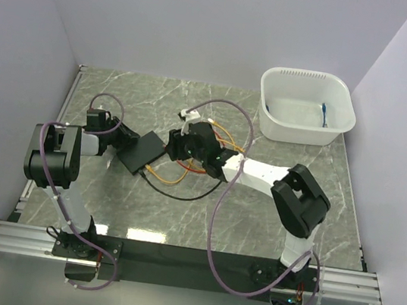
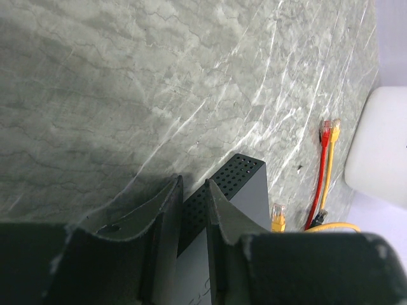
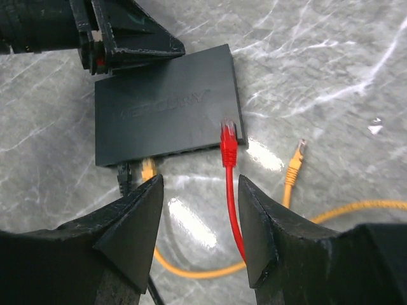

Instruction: Insert the plug into the switch port

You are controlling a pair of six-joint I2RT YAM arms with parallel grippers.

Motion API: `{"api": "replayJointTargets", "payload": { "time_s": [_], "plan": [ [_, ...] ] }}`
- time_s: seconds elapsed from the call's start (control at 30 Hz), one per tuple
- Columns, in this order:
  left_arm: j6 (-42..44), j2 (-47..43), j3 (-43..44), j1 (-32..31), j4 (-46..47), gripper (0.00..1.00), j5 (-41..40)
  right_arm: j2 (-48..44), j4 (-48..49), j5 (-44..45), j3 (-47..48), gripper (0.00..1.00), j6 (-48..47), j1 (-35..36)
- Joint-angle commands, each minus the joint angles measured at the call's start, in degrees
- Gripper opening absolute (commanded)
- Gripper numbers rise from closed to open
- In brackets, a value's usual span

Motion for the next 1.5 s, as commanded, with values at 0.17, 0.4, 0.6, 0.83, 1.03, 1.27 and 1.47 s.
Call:
{"api": "replayJointTargets", "payload": {
  "time_s": [0.17,0.4,0.6,0.83,1.03,1.27,1.47],
  "plan": [
    [0.9,-1.1,-0.4,0.3,0.1,0.28,-1.4,9.0,-7.3,-3.9,10.9,0.54,3.8,-2.9],
    [1.0,-1.2,-0.4,0.0,-0.2,0.28,-1.8,11.9,-7.4,-7.2,12.1,0.51,4.8,-4.4],
    [1.0,-1.4,-0.4,-0.1,-0.2,0.28,-1.9,12.9,-7.6,-7.8,12.8,0.5,5.0,-4.5],
    [1.0,-1.3,-0.4,-0.2,-0.2,0.27,-2.0,13.4,-7.3,-8.9,12.9,0.48,5.5,-4.4],
    [1.0,-1.4,-0.4,-0.2,-0.2,0.28,-2.1,14.1,-7.8,-9.6,13.5,0.45,5.6,-4.5],
    [1.1,-1.3,-0.4,-0.2,-0.5,0.28,-2.3,14.5,-8.3,-9.8,13.5,0.42,5.3,-3.9],
    [1.1,-1.2,-0.3,-0.2,-0.5,0.27,-2.3,15.3,-9.1,-9.5,14.2,0.27,5.3,-3.8]
  ]
}}
